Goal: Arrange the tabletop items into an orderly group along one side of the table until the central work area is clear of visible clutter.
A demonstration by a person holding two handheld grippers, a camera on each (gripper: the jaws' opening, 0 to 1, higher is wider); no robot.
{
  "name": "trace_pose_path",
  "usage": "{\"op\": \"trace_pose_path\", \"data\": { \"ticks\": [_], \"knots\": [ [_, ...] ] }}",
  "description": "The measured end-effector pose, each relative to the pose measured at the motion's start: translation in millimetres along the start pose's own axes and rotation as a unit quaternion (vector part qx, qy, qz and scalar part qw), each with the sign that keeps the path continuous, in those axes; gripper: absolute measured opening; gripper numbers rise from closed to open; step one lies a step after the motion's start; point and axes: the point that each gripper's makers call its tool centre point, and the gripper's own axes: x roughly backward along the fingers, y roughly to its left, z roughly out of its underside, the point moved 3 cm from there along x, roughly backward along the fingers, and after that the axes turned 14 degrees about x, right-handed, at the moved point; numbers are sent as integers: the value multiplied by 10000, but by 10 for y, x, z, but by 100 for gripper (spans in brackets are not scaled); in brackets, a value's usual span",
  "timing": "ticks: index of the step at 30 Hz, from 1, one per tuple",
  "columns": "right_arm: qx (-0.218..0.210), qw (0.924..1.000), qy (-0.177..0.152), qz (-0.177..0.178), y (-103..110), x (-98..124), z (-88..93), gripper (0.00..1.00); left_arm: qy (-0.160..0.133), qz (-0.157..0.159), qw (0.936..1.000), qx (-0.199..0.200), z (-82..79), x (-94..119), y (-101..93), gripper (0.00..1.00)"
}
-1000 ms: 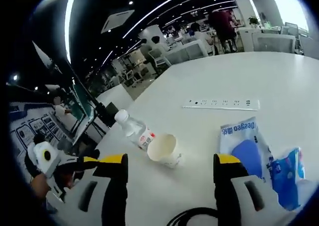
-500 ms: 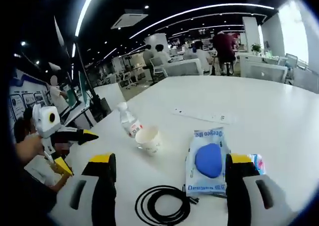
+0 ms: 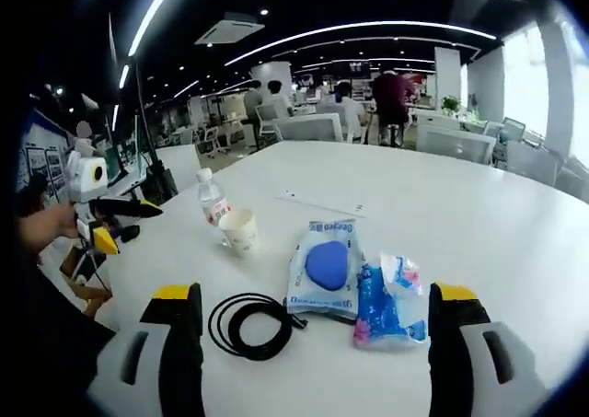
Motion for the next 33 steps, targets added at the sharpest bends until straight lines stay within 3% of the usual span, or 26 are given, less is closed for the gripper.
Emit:
{"op": "trace_pose_path", "data": {
  "ticks": [10,18,33],
  "knots": [
    [1,9998,139,164,-83,255,209,99,-9,-64,10000,6,-24,25,65,100],
    [-102,9995,264,137,-99,318,362,99,-20,-96,9999,50,-20,32,72,100],
    [-113,9996,276,-15,-73,214,329,99,-74,-123,9999,37,18,-3,-22,100]
  ]
}}
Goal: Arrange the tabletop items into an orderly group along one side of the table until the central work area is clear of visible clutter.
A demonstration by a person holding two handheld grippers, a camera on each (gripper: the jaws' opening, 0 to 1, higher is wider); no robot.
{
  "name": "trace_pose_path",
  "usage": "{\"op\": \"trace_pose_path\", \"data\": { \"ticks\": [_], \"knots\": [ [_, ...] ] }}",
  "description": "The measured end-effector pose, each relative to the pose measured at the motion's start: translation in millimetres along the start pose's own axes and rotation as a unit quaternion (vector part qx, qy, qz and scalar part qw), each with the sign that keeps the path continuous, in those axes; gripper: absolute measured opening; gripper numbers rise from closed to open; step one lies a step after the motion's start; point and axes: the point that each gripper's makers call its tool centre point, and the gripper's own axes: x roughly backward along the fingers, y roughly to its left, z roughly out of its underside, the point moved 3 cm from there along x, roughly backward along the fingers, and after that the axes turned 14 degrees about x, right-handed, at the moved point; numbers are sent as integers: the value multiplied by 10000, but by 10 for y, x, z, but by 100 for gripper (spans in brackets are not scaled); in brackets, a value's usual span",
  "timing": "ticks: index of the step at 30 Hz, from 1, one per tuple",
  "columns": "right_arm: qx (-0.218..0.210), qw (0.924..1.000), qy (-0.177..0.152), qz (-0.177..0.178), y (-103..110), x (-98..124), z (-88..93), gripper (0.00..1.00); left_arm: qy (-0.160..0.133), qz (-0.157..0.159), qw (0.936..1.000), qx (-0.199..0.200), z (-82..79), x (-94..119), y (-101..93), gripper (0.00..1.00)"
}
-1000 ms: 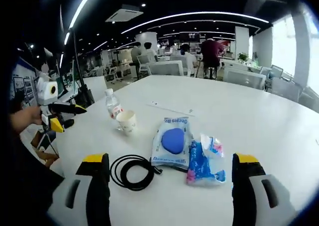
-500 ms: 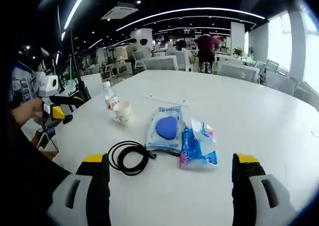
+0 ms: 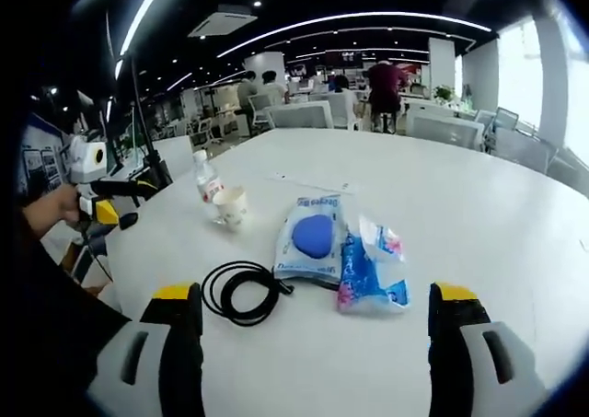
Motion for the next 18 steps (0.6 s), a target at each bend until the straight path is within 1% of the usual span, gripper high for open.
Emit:
{"op": "trace_pose_path", "data": {
  "ticks": [1,3,5,9,11,13,15,17,18],
  "knots": [
    [9,10000,4,-5,7,-5,-2,99,-2,-14,10000,-11,5,-5,-2,100],
    [42,10000,74,-50,39,-38,8,99,-101,17,9999,-58,-5,-25,-12,100],
    [52,9999,104,-79,66,-58,12,99,-108,75,9999,-41,0,-56,-41,100],
    [-33,9998,171,-94,97,-106,40,95,33,54,9999,-106,59,-151,-71,100],
    [-195,9997,117,-119,106,-133,31,93,73,113,9999,-104,90,-215,-113,100],
    [-246,9995,117,-130,118,-161,26,92,129,162,9997,-93,116,-270,-132,99],
    [-270,9994,157,-126,131,-196,34,88,195,230,9995,-111,144,-354,-166,98],
    [-307,9993,195,-96,127,-223,55,83,220,274,9993,-109,154,-393,-189,97],
    [-491,9986,140,-114,137,-258,72,82,280,332,9989,-169,175,-455,-223,97]
  ]
}}
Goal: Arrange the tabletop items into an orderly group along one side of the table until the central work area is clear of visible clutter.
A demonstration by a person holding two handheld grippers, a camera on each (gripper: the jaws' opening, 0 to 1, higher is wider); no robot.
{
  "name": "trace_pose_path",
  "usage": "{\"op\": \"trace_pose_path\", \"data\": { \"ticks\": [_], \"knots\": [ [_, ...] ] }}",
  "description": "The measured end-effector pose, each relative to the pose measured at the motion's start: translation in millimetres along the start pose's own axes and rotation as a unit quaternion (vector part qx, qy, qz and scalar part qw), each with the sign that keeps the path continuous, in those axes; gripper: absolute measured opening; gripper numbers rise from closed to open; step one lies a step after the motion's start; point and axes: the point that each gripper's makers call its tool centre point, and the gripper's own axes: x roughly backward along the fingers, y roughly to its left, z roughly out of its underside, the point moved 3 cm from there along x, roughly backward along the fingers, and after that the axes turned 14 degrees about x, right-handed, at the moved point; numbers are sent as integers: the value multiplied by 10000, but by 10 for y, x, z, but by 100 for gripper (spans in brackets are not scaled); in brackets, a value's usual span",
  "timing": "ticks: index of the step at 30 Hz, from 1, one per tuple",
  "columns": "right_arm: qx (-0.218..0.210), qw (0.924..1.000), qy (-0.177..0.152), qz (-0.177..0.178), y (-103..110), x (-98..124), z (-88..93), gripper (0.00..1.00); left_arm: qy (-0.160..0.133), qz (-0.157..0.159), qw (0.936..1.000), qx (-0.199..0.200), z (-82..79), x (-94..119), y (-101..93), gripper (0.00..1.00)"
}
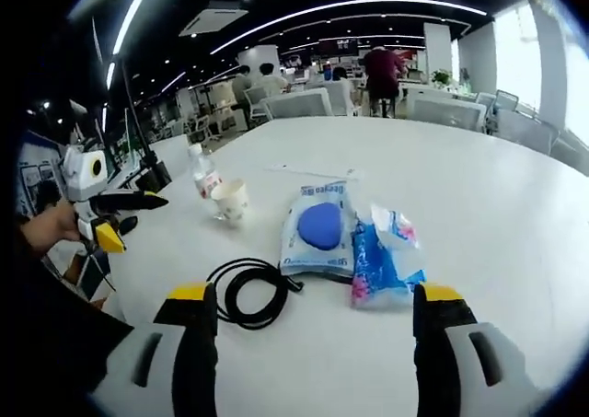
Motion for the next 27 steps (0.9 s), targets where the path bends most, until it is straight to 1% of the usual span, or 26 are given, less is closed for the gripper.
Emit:
{"op": "trace_pose_path", "data": {
  "ticks": [2,4,6,8,10,12,14,16,19,21,23,24,25,26,27],
  "knots": [
    [-247,9997,-55,-13,5,-52,33,81,59,120,9999,-39,17,-87,-48,97],
    [-242,9997,36,-10,31,-102,98,79,138,218,9997,-16,42,-169,-79,96],
    [-250,9996,131,-69,78,-152,163,78,159,253,9995,-26,51,-219,-96,94],
    [-284,9993,193,-123,121,-201,217,78,201,307,9993,-9,66,-277,-103,91],
    [-316,9991,220,-163,151,-236,246,74,213,339,9992,-50,79,-319,-108,86],
    [-253,9989,333,-197,189,-290,301,73,256,379,9989,-102,102,-374,-105,83],
    [-236,9986,393,-249,199,-345,348,71,316,457,9984,-83,134,-436,-105,82],
    [-270,9984,422,-280,212,-388,375,68,339,618,9975,-1,165,-499,-124,78],
    [-289,9982,445,-278,224,-451,394,60,462,681,9966,27,216,-600,-109,75],
    [-277,9982,463,-267,214,-483,416,58,558,690,9961,-25,239,-643,-92,71],
    [-376,9979,475,-249,208,-513,414,53,585,623,9963,11,237,-703,-58,66],
    [-421,9977,473,-232,207,-527,425,51,623,660,9959,46,246,-739,-43,63],
    [-446,9976,475,-213,210,-547,451,50,672,682,9954,71,257,-760,-37,61],
    [-485,9971,545,-217,218,-578,496,48,723,642,9952,114,243,-780,-74,59],
    [-569,9964,593,-225,229,-599,521,47,737,607,9954,127,244,-800,-64,58]
  ]
}}
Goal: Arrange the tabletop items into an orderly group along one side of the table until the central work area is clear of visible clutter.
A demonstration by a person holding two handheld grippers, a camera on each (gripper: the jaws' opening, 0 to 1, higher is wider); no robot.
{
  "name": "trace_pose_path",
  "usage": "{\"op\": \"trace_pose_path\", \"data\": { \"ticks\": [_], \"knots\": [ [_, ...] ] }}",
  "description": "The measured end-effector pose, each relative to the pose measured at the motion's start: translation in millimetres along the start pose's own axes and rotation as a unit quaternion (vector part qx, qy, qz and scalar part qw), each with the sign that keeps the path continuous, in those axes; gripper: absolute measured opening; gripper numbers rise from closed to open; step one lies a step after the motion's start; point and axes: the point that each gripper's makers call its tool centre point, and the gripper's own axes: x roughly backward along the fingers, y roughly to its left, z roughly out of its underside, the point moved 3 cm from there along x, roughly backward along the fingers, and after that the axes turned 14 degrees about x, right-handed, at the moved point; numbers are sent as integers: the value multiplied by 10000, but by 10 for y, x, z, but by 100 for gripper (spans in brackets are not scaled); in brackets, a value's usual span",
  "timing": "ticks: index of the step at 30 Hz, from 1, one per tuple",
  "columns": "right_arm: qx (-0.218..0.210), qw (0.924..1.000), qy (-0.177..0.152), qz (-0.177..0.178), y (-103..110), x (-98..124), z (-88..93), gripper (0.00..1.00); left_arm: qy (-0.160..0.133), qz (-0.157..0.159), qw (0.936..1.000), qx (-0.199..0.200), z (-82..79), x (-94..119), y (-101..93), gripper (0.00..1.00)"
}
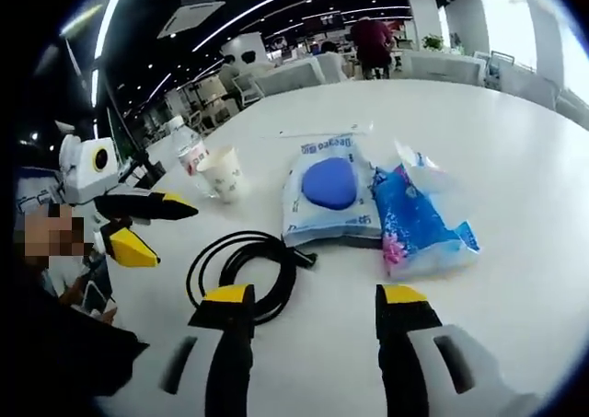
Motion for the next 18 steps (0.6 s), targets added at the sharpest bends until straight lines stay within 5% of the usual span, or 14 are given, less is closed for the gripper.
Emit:
{"op": "trace_pose_path", "data": {
  "ticks": [11,18],
  "knots": [
    [-485,9986,44,-225,218,-213,26,33,403,-108,9991,76,84,-219,62,46],
    [-96,9996,192,-164,359,-379,3,30,595,-150,9981,-30,197,-332,96,35]
  ]
}}
